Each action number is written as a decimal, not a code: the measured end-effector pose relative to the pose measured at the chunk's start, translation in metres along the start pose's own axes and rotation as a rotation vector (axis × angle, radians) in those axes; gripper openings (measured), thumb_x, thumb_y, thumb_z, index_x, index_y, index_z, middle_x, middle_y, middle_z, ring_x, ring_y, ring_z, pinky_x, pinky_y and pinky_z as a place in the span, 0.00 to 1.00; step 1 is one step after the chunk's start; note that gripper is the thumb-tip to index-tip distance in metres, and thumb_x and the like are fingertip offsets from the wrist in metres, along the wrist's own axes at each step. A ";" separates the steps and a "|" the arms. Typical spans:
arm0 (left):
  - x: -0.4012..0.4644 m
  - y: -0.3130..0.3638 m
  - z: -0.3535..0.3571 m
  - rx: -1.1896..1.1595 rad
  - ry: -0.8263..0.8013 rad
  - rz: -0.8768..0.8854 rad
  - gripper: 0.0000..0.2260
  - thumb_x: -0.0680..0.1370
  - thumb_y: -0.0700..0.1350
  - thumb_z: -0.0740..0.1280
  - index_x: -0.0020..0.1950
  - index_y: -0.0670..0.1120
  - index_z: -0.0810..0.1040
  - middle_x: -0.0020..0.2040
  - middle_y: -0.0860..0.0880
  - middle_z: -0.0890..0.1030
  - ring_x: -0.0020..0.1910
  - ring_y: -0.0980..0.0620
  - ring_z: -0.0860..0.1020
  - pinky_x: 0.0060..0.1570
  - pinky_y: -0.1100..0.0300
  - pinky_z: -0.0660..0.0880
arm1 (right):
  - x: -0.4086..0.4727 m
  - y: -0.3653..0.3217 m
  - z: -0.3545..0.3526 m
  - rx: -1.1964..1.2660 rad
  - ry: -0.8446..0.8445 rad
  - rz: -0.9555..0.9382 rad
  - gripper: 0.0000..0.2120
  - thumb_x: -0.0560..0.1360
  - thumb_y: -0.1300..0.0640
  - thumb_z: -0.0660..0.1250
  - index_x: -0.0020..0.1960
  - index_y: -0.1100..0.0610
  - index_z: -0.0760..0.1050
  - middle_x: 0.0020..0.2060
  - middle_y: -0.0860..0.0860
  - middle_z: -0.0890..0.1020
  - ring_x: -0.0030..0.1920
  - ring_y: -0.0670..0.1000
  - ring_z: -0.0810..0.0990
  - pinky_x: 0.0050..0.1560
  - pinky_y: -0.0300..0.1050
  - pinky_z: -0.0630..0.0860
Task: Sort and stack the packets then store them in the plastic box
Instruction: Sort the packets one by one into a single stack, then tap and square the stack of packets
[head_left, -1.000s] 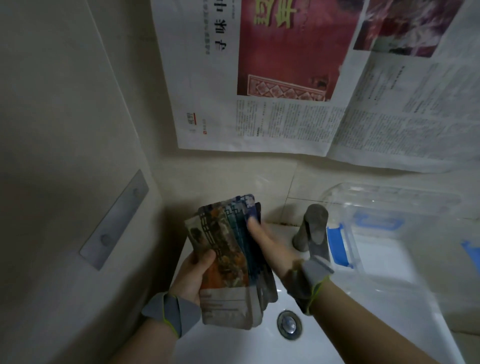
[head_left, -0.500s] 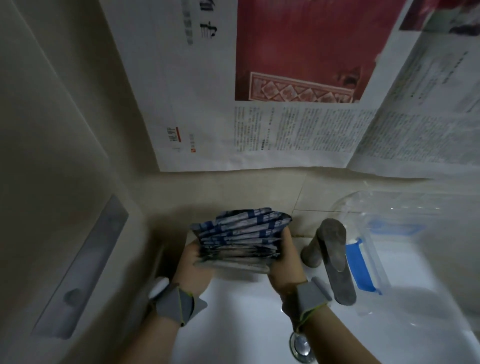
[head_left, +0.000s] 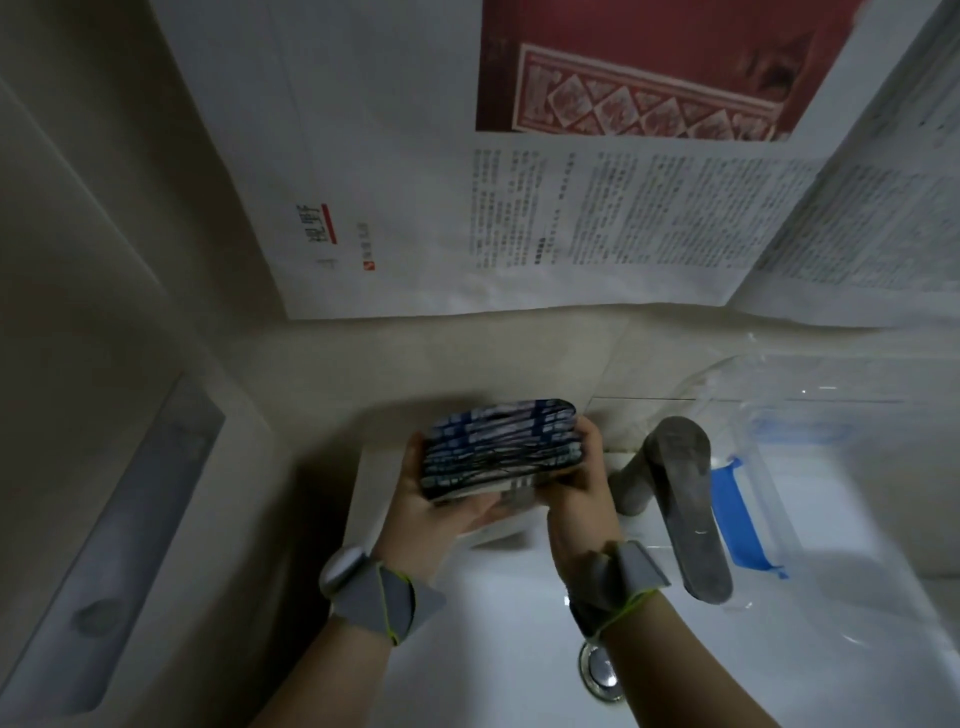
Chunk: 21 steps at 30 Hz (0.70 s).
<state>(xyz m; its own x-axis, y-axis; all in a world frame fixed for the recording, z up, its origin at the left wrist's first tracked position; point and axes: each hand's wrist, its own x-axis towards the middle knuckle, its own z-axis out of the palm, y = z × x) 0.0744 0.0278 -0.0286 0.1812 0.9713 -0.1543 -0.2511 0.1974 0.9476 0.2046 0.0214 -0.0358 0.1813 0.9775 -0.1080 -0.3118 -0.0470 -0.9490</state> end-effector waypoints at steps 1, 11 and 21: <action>0.001 0.002 -0.001 -0.030 0.013 0.012 0.30 0.67 0.19 0.62 0.63 0.43 0.64 0.51 0.46 0.76 0.38 0.64 0.82 0.32 0.69 0.78 | 0.001 -0.001 -0.001 0.023 -0.012 0.001 0.29 0.58 0.70 0.55 0.57 0.52 0.69 0.46 0.51 0.80 0.46 0.48 0.80 0.42 0.41 0.77; 0.003 0.005 0.023 -0.064 0.368 0.017 0.10 0.72 0.52 0.69 0.52 0.55 0.74 0.55 0.45 0.79 0.57 0.42 0.77 0.57 0.44 0.74 | 0.016 -0.015 0.015 -0.001 0.245 0.036 0.09 0.76 0.49 0.63 0.47 0.55 0.74 0.40 0.50 0.80 0.40 0.44 0.80 0.42 0.36 0.76; 0.021 -0.021 0.003 0.108 0.191 0.096 0.19 0.70 0.39 0.72 0.55 0.50 0.69 0.49 0.51 0.78 0.45 0.63 0.81 0.41 0.71 0.77 | 0.036 0.003 0.012 0.309 0.504 0.368 0.26 0.74 0.32 0.51 0.46 0.51 0.76 0.25 0.47 0.78 0.30 0.49 0.74 0.31 0.42 0.69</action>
<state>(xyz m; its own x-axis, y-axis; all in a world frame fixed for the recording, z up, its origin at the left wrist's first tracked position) 0.0864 0.0435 -0.0504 -0.0242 0.9945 -0.1022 -0.1534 0.0973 0.9834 0.1990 0.0587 -0.0388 0.4008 0.6910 -0.6016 -0.6738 -0.2226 -0.7046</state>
